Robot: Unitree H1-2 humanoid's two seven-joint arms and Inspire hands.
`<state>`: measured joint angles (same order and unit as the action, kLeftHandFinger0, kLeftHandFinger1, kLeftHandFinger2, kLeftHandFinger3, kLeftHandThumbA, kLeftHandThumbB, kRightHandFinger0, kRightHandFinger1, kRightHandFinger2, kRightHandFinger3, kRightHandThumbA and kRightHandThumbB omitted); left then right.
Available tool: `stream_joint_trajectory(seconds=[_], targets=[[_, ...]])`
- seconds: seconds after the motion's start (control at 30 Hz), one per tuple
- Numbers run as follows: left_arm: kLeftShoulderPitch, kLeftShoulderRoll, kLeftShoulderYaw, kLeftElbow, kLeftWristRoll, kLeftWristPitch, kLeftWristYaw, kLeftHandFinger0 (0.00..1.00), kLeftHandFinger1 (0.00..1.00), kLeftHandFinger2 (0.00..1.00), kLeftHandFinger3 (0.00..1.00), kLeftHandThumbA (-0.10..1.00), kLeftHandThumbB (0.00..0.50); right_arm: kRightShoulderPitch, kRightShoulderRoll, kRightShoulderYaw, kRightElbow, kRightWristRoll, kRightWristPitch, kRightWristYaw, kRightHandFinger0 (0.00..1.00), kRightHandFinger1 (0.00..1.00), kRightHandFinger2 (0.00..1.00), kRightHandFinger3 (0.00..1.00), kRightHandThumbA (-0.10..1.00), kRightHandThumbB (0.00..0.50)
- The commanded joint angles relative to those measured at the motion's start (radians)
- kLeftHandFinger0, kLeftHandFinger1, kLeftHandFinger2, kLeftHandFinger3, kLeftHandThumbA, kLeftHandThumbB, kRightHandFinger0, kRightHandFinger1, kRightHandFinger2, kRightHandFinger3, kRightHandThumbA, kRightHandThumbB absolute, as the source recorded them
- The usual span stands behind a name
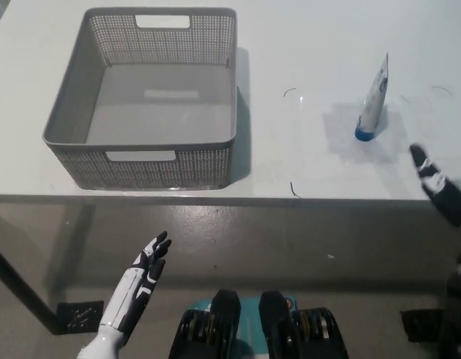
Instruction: Use the right hand to pick up a shampoo and place it into a container on the left side
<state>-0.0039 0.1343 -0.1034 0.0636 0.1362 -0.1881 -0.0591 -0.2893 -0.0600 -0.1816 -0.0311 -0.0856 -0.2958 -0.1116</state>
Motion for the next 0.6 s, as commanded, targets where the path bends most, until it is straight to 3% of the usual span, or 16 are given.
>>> stream_joint_trajectory(seconds=[0.0, 0.2, 0.3, 0.47, 0.57], targets=[[0.026, -0.008, -0.006, -0.015, -0.019, -0.050, -0.010, 1.00, 1.00, 1.00, 1.00, 1.00, 0.193, -0.052, -0.024, -0.019, 0.062, 0.034, 0.043, -0.014, 1.00, 1.00, 1.00, 1.00, 0.82, 0.376], [0.076, -0.010, -0.003, -0.018, -0.015, -0.068, -0.003, 1.00, 1.00, 1.00, 1.00, 1.00, 0.205, -0.116, -0.045, -0.020, 0.199, 0.049, 0.055, -0.006, 1.00, 1.00, 1.00, 1.00, 0.84, 0.325], [0.082, -0.009, -0.002, -0.018, -0.009, -0.072, -0.004, 1.00, 1.00, 1.00, 1.00, 1.00, 0.201, -0.159, -0.057, -0.017, 0.265, 0.045, 0.077, -0.009, 1.00, 1.00, 1.00, 1.00, 0.86, 0.344], [0.076, -0.007, 0.000, -0.008, -0.015, -0.076, -0.007, 1.00, 1.00, 1.00, 1.00, 1.00, 0.203, -0.275, -0.065, -0.021, 0.428, 0.063, 0.106, -0.017, 1.00, 1.00, 1.00, 1.00, 0.87, 0.418], [0.076, -0.011, 0.002, 0.000, -0.014, -0.082, -0.002, 1.00, 1.00, 1.00, 1.00, 1.00, 0.207, -0.325, -0.064, -0.026, 0.514, 0.087, 0.074, -0.009, 1.00, 1.00, 1.00, 1.00, 0.84, 0.415]])
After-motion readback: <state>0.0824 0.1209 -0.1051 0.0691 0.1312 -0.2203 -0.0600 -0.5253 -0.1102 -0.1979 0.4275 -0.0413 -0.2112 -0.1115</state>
